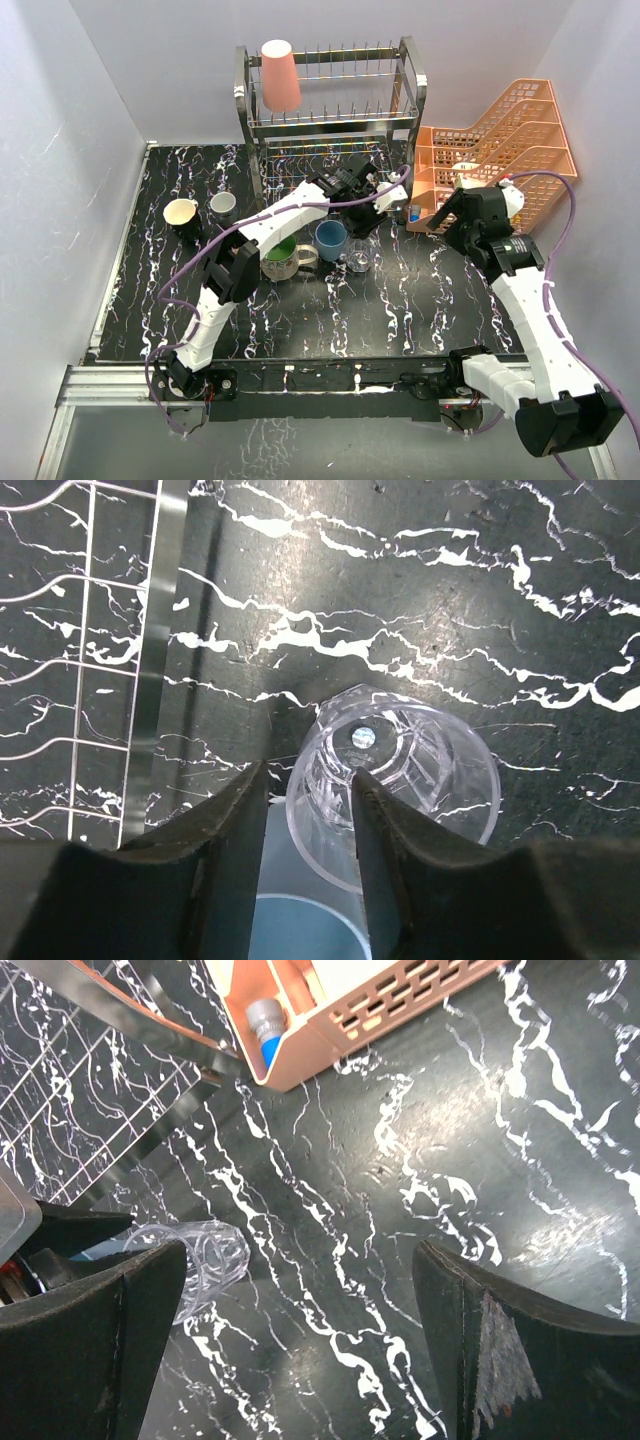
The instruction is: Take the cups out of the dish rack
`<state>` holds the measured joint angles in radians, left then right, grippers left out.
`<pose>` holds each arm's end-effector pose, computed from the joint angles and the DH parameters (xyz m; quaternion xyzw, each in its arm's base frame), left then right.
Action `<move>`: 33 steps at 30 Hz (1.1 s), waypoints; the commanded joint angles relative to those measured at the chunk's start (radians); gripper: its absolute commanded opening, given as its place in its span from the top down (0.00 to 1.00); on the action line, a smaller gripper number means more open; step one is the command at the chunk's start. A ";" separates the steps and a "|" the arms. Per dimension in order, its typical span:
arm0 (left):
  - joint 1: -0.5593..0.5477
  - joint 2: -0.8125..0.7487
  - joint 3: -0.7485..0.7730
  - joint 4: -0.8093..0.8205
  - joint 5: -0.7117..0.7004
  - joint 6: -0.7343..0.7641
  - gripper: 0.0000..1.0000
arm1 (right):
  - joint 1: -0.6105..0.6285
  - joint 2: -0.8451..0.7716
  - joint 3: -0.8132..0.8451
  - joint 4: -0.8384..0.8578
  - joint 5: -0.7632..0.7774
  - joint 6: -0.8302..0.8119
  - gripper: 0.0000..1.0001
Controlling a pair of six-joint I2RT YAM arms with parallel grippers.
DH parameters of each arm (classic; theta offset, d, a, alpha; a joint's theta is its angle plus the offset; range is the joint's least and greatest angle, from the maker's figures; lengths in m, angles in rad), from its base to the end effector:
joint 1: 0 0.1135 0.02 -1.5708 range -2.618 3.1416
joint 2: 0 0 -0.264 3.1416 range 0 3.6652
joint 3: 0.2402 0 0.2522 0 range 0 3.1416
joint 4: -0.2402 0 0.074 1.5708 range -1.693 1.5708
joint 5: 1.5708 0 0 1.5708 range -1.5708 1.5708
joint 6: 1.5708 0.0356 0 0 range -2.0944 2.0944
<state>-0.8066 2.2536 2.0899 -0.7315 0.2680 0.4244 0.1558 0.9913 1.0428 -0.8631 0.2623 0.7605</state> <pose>0.3432 -0.3717 0.2531 0.5760 0.7379 -0.1861 0.2985 0.1907 0.0206 0.3283 0.3205 0.8646 0.0535 0.3832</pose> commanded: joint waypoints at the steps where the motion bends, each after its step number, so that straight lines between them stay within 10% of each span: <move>1: 0.003 -0.011 0.073 -0.047 0.048 -0.010 0.55 | -0.002 -0.074 0.024 0.074 0.076 -0.131 0.02; 7: 0.005 -0.018 0.132 -0.099 0.065 -0.008 0.25 | -0.003 0.001 0.027 0.078 -0.037 -0.269 0.02; 26: 0.009 -0.205 0.217 -0.289 0.058 0.022 0.03 | -0.004 -0.018 0.193 -0.011 0.105 -0.272 0.02; 33: 0.105 -0.376 0.178 -0.342 0.082 -0.036 0.03 | -0.004 -0.234 0.117 0.221 -0.056 -0.196 0.02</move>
<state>-0.7818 2.0449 2.2501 -1.0111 0.3157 0.4343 0.1558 0.8722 1.1675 -0.8288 0.2665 0.4797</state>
